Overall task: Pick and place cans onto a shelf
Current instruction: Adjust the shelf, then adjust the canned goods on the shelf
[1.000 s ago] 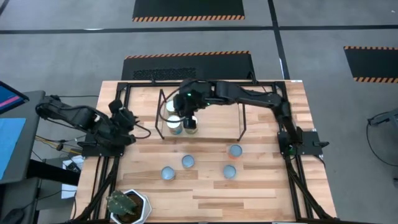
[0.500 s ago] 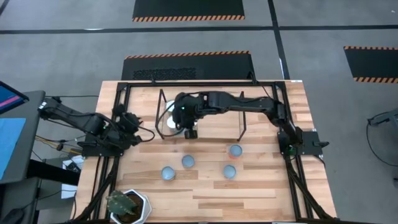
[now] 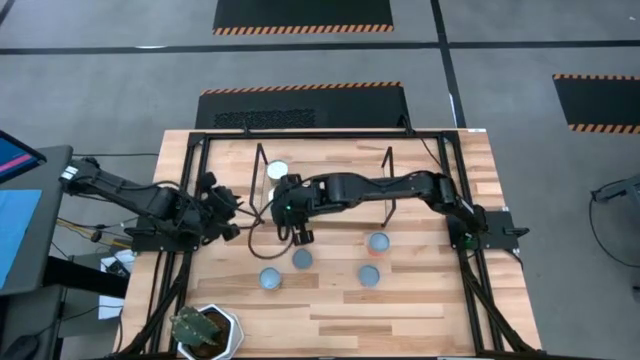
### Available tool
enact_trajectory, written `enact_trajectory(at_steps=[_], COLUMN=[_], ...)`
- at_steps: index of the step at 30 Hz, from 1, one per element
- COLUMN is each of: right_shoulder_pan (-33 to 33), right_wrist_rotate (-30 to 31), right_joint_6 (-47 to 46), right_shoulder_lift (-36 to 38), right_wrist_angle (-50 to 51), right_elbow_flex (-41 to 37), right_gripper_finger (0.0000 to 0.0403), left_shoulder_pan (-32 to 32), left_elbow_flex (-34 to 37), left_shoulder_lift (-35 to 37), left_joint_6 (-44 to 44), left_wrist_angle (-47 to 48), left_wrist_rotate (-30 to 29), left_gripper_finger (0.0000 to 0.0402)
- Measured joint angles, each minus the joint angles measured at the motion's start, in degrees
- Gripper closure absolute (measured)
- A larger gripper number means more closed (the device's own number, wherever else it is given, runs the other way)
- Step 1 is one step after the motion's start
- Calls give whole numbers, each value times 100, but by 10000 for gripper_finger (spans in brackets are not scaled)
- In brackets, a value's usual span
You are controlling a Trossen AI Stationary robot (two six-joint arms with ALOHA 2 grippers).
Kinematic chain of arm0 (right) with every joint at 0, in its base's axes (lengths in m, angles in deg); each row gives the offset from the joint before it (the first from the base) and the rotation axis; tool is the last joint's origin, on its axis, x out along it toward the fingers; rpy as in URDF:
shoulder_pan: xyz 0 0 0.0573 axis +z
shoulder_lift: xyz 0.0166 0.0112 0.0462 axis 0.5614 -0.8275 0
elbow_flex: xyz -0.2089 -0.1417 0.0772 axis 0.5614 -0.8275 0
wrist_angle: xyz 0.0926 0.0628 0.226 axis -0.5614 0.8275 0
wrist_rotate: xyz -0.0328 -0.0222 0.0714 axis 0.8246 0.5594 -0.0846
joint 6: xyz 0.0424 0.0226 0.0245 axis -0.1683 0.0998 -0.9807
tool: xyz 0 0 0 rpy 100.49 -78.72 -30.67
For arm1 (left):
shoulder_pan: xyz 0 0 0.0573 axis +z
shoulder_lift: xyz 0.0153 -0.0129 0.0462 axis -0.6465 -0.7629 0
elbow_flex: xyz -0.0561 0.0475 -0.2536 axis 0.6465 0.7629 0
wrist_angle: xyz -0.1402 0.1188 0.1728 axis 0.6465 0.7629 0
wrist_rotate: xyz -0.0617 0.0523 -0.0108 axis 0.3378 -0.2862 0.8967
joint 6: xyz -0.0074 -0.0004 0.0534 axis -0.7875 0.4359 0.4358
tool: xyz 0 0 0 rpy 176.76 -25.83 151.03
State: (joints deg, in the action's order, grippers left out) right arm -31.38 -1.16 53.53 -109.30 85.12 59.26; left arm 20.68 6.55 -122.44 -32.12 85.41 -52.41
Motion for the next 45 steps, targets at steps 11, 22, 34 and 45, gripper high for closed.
enact_trajectory(at_steps=[11,22,34,45], right_shoulder_pan=[211,153,-40,-478], right_wrist_rotate=[179,179,161,145], right_joint_6=[-24,-88,3,68], right_shoulder_lift=[155,155,86,-260], right_wrist_angle=[217,352,135,262], right_elbow_flex=[13,9,11,12], right_gripper_finger=[338,338,338,338], left_shoulder_pan=[476,526,526,512], left_elbow_flex=[41,41,-400,-783], left_shoulder_lift=[-559,-725,-618,275], left_joint_6=[208,525,471,-1198], left_wrist_angle=[-382,-870,431,2780], left_wrist_rotate=[66,609,39,206], left_gripper_finger=[341,341,341,341])
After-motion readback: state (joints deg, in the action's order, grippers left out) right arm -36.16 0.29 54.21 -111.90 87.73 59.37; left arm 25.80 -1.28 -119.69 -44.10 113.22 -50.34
